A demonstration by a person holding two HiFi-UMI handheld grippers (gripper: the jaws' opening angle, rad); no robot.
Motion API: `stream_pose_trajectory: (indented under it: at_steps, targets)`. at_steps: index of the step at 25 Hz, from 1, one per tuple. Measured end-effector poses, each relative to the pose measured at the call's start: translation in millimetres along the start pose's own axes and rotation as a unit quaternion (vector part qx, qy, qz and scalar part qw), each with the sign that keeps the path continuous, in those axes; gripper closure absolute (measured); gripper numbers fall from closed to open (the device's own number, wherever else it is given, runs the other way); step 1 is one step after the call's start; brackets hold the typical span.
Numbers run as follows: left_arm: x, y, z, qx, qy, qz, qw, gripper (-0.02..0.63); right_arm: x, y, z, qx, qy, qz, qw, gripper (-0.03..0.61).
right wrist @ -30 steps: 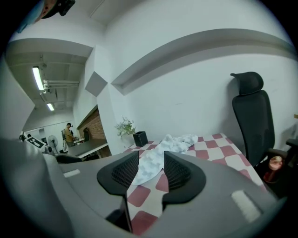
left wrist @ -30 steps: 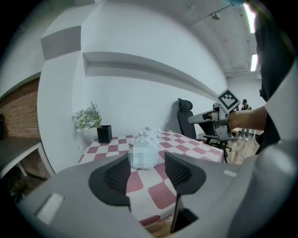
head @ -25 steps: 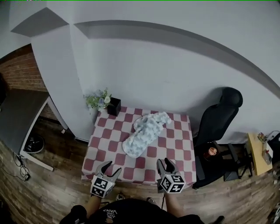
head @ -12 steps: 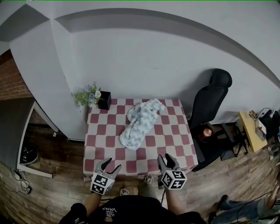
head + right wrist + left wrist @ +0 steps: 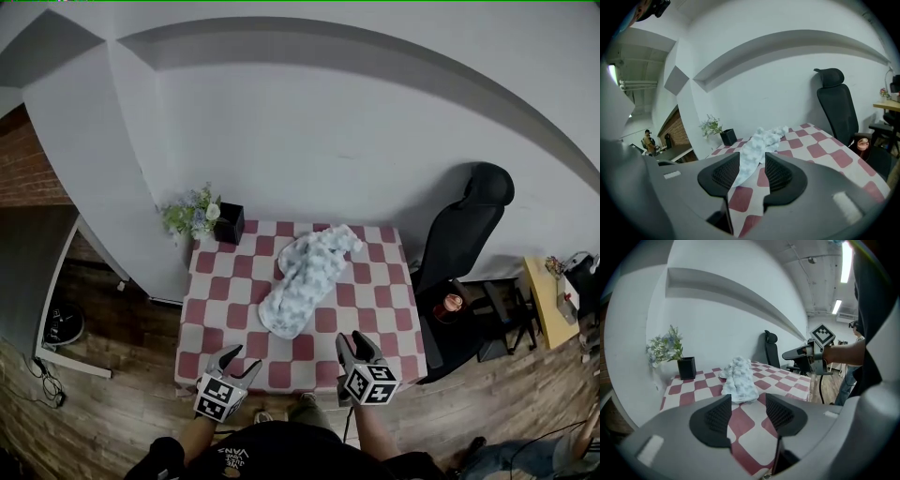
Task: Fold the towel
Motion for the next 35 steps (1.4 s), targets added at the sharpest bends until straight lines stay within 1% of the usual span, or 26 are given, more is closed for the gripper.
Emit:
stream_pose_trajectory:
  at_steps: [7, 10, 15, 23, 27, 31, 32, 33, 34, 35]
  targets:
    - [-44, -7, -16, -0.01, 0.029, 0.011, 0.9995, 0.41, -51, -32, -23, 0.011, 0.036, -0.022, 0.999, 0.42]
    - [-67, -11, -18, -0.017, 0.044, 0.019, 0.9987, 0.41, -76, -46, -33, 0.02, 0.052, -0.031, 0.998, 0.42]
    - [-102, -19, -16, -0.03, 0.066, 0.033, 0.9969, 0.41, -125, -59, -50, 0.039, 0.062, -0.056, 0.996, 0.42]
    - [-134, -38, 3, -0.087, 0.116, 0.06, 0.9876, 0.396, -198, -69, -67, 0.049, 0.073, -0.08, 0.993, 0.42]
    - [-146, -41, 11, -0.106, 0.133, 0.062, 0.9834, 0.397, -230, -69, -72, 0.057, 0.082, -0.088, 0.991, 0.42]
    - [-154, -39, 18, -0.117, 0.149, 0.054, 0.9804, 0.399, -252, -68, -73, 0.064, 0.091, -0.09, 0.99, 0.42]
    - [-155, -38, 20, -0.119, 0.155, 0.054, 0.9792, 0.406, -255, -68, -73, 0.067, 0.094, -0.091, 0.989, 0.42]
    - [-156, -38, 22, -0.121, 0.161, 0.055, 0.978, 0.443, -256, -67, -72, 0.07, 0.097, -0.093, 0.988, 0.422]
    - [-157, -38, 24, -0.121, 0.167, 0.054, 0.977, 0.482, -256, -67, -72, 0.075, 0.099, -0.094, 0.988, 0.448]
    - [-157, -37, 26, -0.121, 0.171, 0.052, 0.9764, 0.506, -255, -67, -71, 0.078, 0.1, -0.096, 0.987, 0.477]
Point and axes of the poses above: the fingertips, and each gripper's own axes: x backward along the fingers, y to its left, z out of its underside, the point moved 6 cm from there along x, backward along the fingers, and after that the axes turned 4 degrees about -z, right-handed, at the moved point
